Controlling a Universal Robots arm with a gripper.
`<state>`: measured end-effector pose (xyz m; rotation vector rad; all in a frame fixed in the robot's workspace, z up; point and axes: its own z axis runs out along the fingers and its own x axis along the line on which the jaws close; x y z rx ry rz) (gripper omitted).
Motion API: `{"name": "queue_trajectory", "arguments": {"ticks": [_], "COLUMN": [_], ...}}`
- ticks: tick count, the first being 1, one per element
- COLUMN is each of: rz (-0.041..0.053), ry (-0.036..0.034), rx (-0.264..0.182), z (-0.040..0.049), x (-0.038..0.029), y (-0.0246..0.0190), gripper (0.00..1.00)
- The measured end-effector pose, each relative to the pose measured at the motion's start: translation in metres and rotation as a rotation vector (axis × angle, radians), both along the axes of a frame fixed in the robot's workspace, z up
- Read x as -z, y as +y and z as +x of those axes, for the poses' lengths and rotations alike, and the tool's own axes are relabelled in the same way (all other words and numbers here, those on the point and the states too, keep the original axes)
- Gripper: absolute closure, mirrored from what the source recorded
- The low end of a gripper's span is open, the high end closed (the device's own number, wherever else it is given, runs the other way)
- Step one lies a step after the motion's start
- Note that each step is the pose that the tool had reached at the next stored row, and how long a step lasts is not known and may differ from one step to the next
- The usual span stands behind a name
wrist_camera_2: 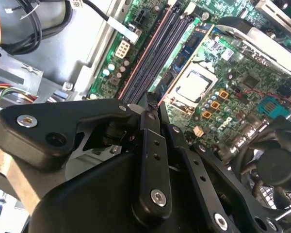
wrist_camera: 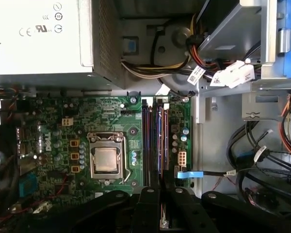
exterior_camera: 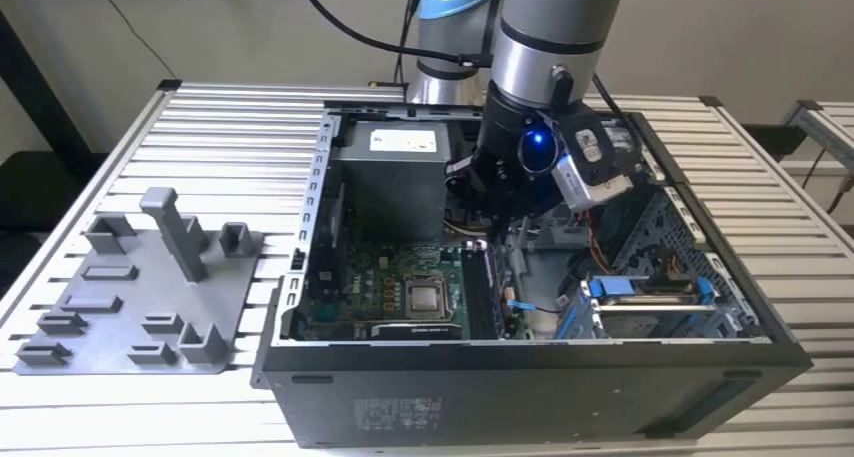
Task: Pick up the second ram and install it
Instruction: 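Insert the second ram into the second slot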
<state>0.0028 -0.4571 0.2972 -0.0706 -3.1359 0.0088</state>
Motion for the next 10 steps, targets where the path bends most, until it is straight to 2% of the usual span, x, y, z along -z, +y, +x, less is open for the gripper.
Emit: {"name": "queue_trajectory", "arguments": {"ticks": [10], "rz": [-0.0019], "ry": [-0.0001], "rx": [0.000], "z": [0.0000], "x": [0.0019], "y": [0.0000], "gripper": [0.86]}}
